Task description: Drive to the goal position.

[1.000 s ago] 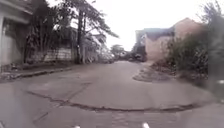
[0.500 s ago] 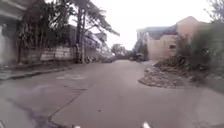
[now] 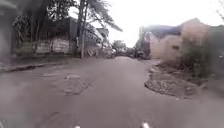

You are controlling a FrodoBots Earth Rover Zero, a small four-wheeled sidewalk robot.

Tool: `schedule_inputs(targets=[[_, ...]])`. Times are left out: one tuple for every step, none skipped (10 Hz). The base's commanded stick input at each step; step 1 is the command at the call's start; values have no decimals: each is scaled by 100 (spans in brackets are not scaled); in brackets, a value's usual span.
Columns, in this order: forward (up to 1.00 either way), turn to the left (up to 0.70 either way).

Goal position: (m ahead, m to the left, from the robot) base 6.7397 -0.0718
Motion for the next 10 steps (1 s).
schedule_inputs(targets=[[100,-38],[100,-30],[100,-21],[100,-8],[100,1],[100,1],[100,1],[100,1],[100,1],[100,1]])
